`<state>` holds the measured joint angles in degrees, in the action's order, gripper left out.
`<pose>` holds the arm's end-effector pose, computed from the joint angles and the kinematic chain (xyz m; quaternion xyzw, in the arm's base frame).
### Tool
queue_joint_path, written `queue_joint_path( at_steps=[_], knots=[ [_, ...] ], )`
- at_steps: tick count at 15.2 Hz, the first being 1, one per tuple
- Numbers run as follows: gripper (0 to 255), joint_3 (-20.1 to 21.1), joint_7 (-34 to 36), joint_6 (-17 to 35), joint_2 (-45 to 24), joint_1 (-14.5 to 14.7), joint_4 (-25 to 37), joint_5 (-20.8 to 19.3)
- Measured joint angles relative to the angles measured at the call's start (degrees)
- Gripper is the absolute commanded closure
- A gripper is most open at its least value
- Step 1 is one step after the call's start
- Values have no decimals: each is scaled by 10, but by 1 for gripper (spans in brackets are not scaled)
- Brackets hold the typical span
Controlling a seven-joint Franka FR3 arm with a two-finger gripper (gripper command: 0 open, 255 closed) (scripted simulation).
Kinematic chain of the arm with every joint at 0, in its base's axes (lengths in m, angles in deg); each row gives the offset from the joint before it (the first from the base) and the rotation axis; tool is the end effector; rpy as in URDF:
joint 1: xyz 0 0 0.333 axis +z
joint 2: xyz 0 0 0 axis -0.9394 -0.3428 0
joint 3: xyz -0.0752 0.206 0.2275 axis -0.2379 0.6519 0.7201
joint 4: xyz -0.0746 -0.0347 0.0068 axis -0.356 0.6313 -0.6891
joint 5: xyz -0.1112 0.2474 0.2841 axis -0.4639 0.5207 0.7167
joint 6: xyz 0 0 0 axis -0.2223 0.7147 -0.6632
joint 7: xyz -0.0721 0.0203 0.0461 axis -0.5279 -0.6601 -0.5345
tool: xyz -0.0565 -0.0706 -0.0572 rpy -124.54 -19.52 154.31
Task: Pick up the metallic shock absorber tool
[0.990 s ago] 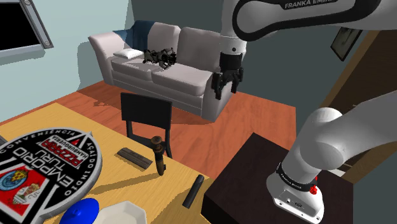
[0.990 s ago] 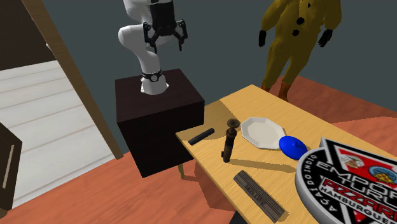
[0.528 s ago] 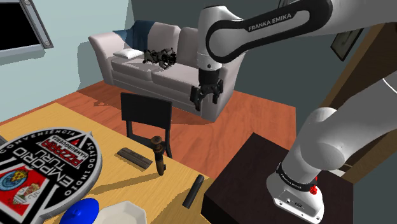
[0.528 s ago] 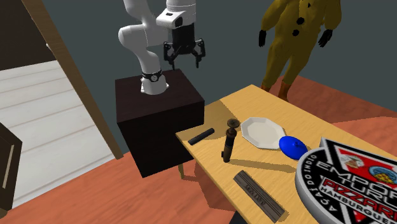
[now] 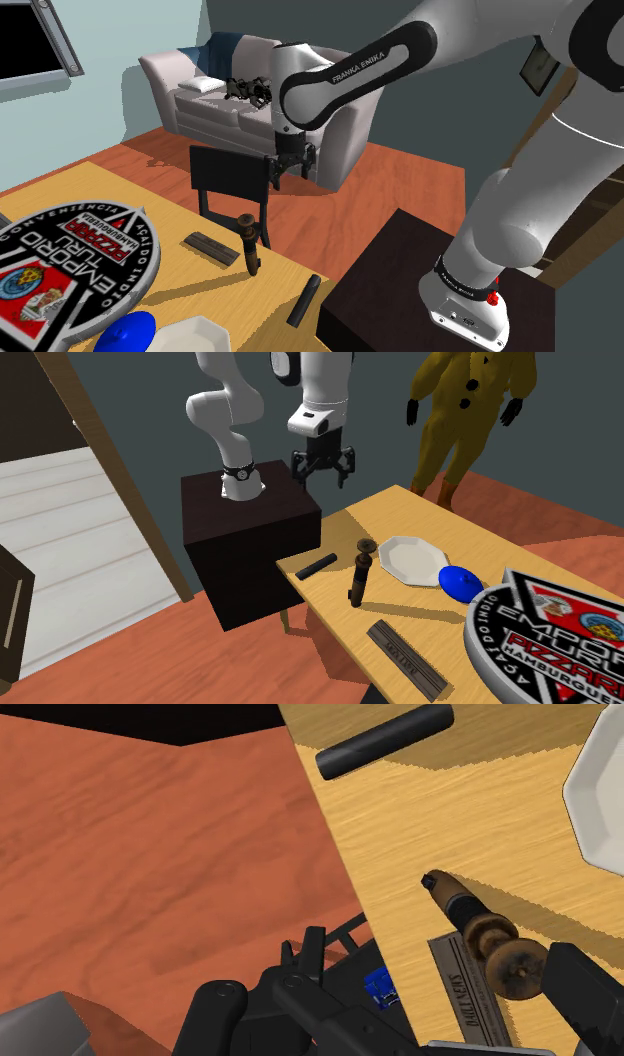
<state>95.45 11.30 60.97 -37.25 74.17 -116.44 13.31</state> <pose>0.4697 0.1428 0.3931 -0.9938 0.1070 0.0287 0.0080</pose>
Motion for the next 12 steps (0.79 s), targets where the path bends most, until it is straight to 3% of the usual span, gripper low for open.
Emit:
queue_joint_path(
  at_steps=[5, 12],
  knots=[
    [0, 15, 54, 50, -105, 11, 59, -33],
    [0, 12, 126, 82, -268, 42, 190, -91]
  ],
)
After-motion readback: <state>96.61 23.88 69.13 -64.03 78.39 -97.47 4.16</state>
